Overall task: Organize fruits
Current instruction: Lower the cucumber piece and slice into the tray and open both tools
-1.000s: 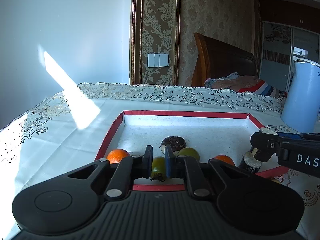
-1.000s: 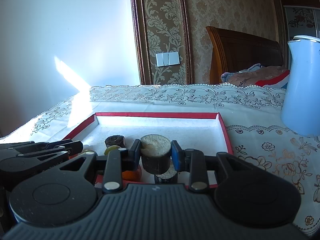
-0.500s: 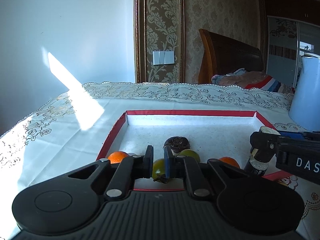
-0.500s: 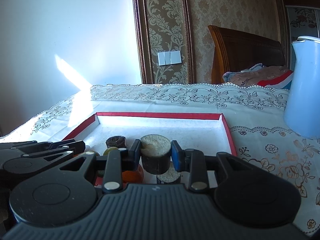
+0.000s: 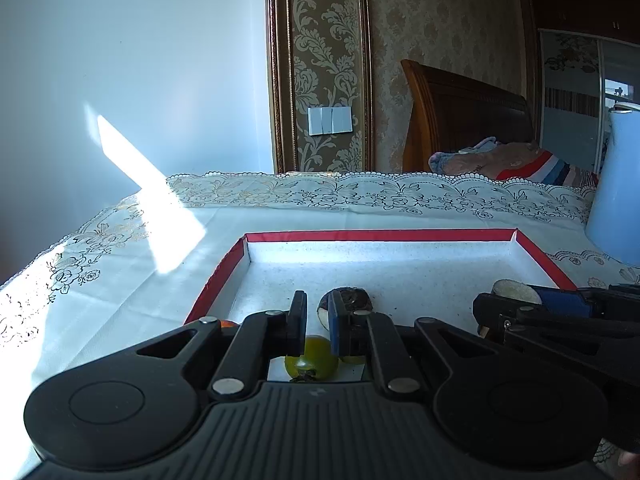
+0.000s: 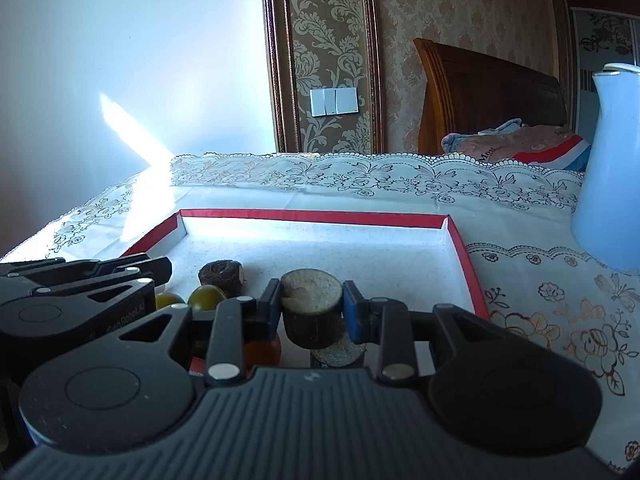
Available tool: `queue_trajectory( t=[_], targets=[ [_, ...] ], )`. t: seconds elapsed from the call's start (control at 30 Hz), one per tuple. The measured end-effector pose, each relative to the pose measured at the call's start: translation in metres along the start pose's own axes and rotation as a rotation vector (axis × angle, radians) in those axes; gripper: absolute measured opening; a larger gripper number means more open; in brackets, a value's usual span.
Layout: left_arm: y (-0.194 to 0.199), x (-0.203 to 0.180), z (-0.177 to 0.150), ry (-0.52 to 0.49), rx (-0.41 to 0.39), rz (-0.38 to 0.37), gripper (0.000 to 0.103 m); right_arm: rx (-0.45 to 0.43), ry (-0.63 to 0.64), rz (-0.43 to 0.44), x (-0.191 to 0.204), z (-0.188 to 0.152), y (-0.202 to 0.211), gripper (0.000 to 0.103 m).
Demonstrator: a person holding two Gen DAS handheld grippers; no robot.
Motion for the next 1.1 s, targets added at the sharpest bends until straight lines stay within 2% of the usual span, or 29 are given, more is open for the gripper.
queue_trajectory(
  t=[0.37,0.47,0.53,0.6,0.8,1.1],
  targets=[
    [0.001,0.0,0.0,-0.001,0.007,-0.001,0.011,-0.006,-0.002,0.009,0.001,0.0,0.001,0.032],
    [0.001,0.001,0.0,0.004,0.005,0.002,0.011,-0.033,-0.013,0.019,-0.002,0.001,0.005,0.032],
    [0.002,0.002,0.0,0.007,0.004,0.003,0.011,-0.06,-0.017,0.034,-0.001,0.004,0.01,0.037],
    [0.002,0.003,0.0,0.009,0.006,0.007,0.011,-0.057,-0.014,0.026,-0.001,0.004,0.009,0.048],
    [0.002,0.007,-0.001,0.021,0.012,0.006,0.011,-0.079,-0.056,0.041,-0.009,0.005,0.016,0.048],
    [0.016,0.043,-0.018,0.058,0.001,-0.001,0.014,-0.123,-0.159,0.084,-0.041,-0.009,0.047,0.048]
  ],
)
Point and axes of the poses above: each gripper's, at about its wrist camera, not at the fingertips, and y roughly against the way its jaws point, x to its left, z to its top, the point moved 7 cm from there along -y, roughly the way its jaws point, and after that the axes turned 15 degrees about x, right-handed, at the moved point
